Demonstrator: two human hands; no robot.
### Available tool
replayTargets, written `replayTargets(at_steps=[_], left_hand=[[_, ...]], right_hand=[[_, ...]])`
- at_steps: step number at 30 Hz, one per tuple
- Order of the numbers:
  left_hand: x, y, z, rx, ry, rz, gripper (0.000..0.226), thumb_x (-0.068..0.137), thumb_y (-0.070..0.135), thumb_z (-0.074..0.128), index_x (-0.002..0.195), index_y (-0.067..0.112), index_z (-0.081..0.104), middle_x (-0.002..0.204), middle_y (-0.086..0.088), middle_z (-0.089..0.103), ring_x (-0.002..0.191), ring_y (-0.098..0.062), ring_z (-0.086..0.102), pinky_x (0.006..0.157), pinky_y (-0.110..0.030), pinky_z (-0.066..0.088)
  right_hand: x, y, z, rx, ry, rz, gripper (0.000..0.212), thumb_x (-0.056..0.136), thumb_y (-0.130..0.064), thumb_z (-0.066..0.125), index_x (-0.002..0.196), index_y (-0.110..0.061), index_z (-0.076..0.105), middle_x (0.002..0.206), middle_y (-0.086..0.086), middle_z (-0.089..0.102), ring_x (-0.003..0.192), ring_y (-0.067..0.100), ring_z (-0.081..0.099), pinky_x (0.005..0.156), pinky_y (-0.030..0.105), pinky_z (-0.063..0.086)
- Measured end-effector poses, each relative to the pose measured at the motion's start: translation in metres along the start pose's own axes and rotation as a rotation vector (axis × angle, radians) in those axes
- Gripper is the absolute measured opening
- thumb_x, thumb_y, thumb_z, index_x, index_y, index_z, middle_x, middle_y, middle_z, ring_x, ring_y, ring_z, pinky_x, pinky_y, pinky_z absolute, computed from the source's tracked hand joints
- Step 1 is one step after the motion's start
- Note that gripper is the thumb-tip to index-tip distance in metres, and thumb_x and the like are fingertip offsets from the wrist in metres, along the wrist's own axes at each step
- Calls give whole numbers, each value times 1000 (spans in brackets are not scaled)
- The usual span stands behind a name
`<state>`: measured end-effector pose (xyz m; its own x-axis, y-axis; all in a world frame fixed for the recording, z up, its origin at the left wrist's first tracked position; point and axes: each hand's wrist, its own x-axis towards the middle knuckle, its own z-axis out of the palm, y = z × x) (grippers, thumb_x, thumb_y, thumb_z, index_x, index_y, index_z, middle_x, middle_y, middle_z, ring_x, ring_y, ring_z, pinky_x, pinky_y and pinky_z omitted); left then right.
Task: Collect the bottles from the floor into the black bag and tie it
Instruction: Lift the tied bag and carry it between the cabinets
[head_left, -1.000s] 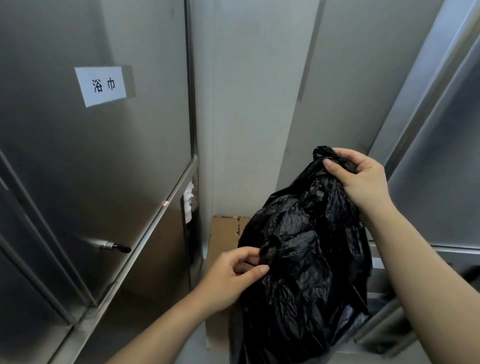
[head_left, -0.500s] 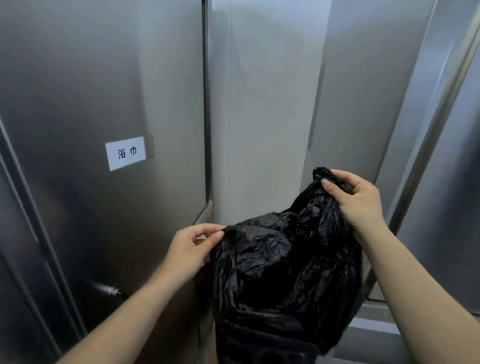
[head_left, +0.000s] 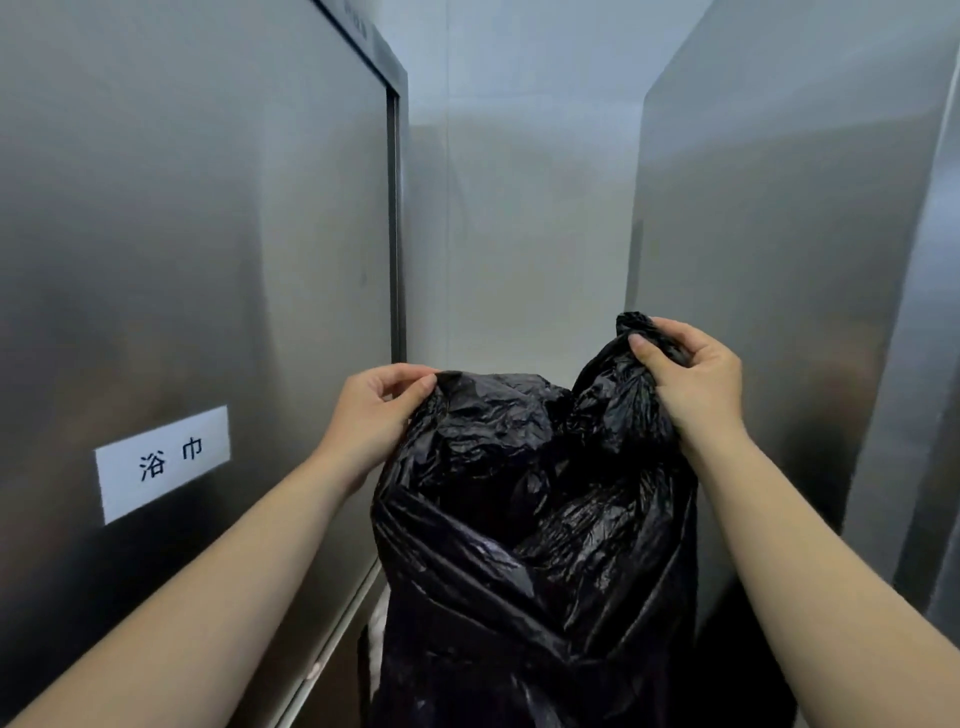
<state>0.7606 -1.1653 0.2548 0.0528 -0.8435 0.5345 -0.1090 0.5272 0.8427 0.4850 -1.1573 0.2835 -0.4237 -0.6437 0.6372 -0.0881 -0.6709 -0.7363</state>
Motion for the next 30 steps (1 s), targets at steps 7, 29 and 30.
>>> replayTargets(at_steps=[7, 29, 30], left_hand=[[91, -30, 12, 18, -29, 22, 11, 86, 18, 63, 80, 25, 70, 84, 3, 70, 76, -6, 63, 74, -18, 49], [118, -266, 133, 212, -155, -178, 27, 84, 25, 64, 66, 45, 64, 70, 18, 65, 57, -3, 62, 58, -24, 49], [109, -280, 136, 228, -162, -194, 28, 84, 24, 62, 67, 46, 63, 72, 17, 65, 61, -8, 63, 61, -27, 51]], right_hand=[[52, 41, 30, -84, 58, 18, 18, 78, -12, 72, 93, -22, 68, 85, -6, 69, 72, -1, 65, 73, 14, 53], [34, 265, 17, -342, 84, 215, 17, 78, -9, 72, 94, -15, 68, 83, -13, 65, 68, -20, 57, 65, -1, 40], [26, 277, 16, -350, 80, 228, 18, 78, -9, 72, 93, -16, 68, 83, -15, 65, 69, -20, 58, 66, -1, 40]])
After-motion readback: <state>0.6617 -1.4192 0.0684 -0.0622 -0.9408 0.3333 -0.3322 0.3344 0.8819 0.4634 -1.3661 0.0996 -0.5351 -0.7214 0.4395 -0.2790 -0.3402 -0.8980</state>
